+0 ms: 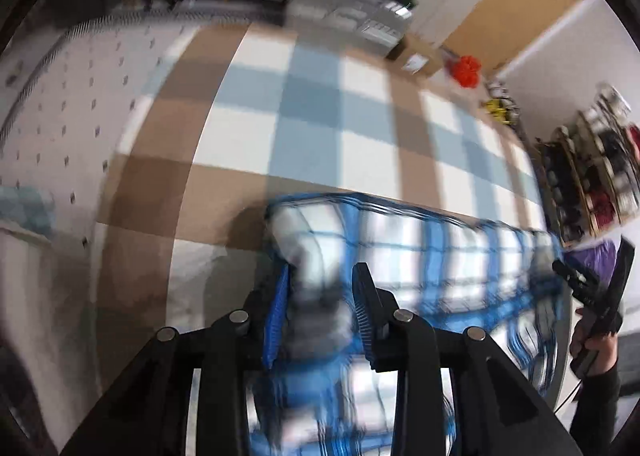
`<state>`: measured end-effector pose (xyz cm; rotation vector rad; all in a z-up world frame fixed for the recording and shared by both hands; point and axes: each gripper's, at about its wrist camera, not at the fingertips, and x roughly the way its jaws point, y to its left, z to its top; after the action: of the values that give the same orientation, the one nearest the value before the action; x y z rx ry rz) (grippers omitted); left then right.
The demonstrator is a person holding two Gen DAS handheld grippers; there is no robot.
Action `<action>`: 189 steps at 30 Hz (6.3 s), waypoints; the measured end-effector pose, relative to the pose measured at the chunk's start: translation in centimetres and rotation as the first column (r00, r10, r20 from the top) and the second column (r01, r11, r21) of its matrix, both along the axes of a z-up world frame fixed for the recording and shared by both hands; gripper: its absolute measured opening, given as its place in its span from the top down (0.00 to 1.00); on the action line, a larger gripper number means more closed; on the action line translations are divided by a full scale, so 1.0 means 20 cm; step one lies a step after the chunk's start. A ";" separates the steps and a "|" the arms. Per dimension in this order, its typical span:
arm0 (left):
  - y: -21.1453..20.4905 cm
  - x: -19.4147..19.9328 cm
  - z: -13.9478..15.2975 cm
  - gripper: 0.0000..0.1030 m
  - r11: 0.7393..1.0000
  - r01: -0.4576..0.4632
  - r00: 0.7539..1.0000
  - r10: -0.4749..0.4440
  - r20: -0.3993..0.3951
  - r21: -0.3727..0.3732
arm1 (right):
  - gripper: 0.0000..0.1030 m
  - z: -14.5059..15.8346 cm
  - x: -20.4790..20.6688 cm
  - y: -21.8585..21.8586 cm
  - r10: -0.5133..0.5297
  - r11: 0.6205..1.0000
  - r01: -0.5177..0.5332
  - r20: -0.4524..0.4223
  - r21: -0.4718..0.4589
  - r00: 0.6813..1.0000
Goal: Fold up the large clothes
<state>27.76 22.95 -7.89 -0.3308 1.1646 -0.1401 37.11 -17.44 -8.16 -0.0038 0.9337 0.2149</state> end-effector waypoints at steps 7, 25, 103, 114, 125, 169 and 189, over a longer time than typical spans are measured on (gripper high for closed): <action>-0.44 -0.31 0.16 0.49 0.973 0.228 0.966 -0.231 0.117 0.045 | 0.00 0.18 -0.38 0.35 0.169 0.980 -0.177 0.094 0.087 0.981; -0.21 -0.26 -0.07 0.49 0.987 0.145 0.988 -0.148 0.042 0.073 | 0.00 -0.07 -0.38 0.50 0.124 0.991 -0.123 0.011 -0.046 0.992; -0.25 -1.57 -0.35 0.95 0.906 0.131 0.981 -0.177 0.078 0.402 | 0.00 -0.08 -1.58 0.45 0.065 0.836 -0.209 0.287 0.507 0.956; -0.16 -1.53 -0.39 0.74 0.917 0.104 0.990 -0.133 0.049 0.386 | 0.00 -0.07 -1.58 0.44 0.064 0.825 -0.214 0.289 0.523 0.955; -0.15 -1.51 -0.40 0.87 0.937 0.190 0.979 -0.205 0.022 0.294 | 0.00 -0.03 -1.63 0.41 0.058 0.813 -0.235 0.326 0.533 0.944; -0.05 -1.47 -0.43 0.98 0.991 0.136 0.990 -0.136 -0.030 0.005 | 0.00 0.04 -1.71 0.05 -0.092 0.733 -0.167 0.339 0.659 0.936; 0.03 -1.53 -0.33 0.99 0.973 0.211 0.976 -0.205 0.066 -0.098 | 0.10 -0.46 -1.59 -0.30 -0.003 0.824 0.148 -0.257 0.547 0.966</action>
<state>-2.78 23.52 -14.57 -0.2941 1.1371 -0.3930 5.21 -23.44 -17.42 0.6243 1.0863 0.4197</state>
